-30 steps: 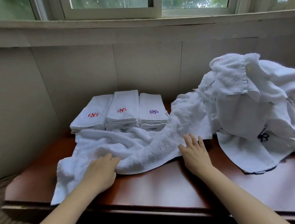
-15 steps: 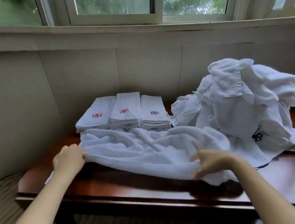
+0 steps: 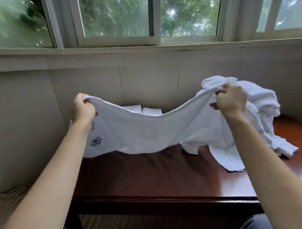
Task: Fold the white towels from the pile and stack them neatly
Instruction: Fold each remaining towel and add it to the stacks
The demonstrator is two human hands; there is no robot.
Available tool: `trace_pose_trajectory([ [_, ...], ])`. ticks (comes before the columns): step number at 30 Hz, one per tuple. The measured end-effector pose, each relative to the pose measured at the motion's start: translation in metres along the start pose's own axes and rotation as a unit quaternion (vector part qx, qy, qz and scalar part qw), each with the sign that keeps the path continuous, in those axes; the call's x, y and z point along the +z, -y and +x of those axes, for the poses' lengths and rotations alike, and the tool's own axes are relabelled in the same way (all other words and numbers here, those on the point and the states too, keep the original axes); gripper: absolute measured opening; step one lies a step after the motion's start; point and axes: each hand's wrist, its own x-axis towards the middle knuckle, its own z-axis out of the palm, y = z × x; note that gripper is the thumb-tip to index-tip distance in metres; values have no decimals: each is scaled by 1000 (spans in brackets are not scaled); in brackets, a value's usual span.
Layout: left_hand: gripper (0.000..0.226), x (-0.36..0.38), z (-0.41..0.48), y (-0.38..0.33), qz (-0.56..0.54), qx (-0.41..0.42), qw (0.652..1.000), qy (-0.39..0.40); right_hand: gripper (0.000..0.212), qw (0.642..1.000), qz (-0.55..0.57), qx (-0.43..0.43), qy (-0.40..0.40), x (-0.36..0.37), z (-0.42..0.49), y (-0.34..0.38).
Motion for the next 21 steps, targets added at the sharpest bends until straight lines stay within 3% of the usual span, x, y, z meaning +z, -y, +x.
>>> trace_pose_trajectory([
  [3,28,-10,-3,-33,39,108,989,-97,16,987,90,-22,-133,-13,-4,31],
  [6,29,-27,-8,-68,7,235,956,-173,17,958,145,-86,-231,-27,-2,54],
  [10,29,-30,16,-88,27,298,931,-211,17,949,158,-142,-233,-22,24,64],
  [13,31,-6,45,-71,65,277,946,-154,10,971,153,-133,-127,14,54,46],
  [16,39,34,74,-23,153,179,972,25,27,990,87,-72,88,70,74,1],
  [18,53,59,78,18,220,92,956,169,54,967,-13,-45,249,108,66,-36],
  [21,68,87,53,86,282,31,910,302,67,906,-153,-23,395,154,21,-97],
])
